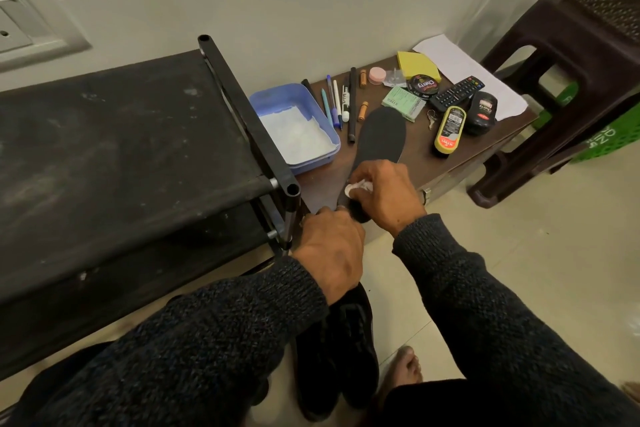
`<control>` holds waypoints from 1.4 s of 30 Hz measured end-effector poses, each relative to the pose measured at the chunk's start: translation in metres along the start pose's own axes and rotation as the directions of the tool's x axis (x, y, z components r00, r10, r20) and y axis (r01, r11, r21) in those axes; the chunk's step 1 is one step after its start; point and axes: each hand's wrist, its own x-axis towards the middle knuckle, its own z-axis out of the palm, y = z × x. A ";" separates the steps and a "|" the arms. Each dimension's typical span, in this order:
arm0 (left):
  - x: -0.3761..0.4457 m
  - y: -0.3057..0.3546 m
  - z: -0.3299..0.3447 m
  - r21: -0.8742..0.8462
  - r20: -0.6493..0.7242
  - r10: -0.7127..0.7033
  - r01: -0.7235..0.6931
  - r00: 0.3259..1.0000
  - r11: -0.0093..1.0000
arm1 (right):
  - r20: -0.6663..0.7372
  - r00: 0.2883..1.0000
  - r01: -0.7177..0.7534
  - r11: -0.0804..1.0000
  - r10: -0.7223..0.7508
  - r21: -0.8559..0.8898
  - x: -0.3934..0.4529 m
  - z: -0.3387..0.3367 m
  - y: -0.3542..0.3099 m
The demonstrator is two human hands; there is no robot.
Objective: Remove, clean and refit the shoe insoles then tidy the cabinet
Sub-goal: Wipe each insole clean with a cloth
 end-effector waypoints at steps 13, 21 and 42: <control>0.001 0.005 0.008 0.019 0.064 -0.094 0.093 0.994 0.996 | 0.093 0.992 0.086 0.995 -0.082 -0.043 0.015 0.001 -0.004; 0.005 0.001 0.009 -0.067 0.022 -0.065 0.066 0.998 0.996 | 0.037 0.999 -0.016 1.000 0.016 -0.003 0.010 -0.005 -0.004; 0.002 0.008 0.023 0.063 -0.014 -0.106 0.107 0.994 0.992 | 0.226 0.973 -0.033 0.998 0.044 -0.050 -0.015 -0.013 -0.002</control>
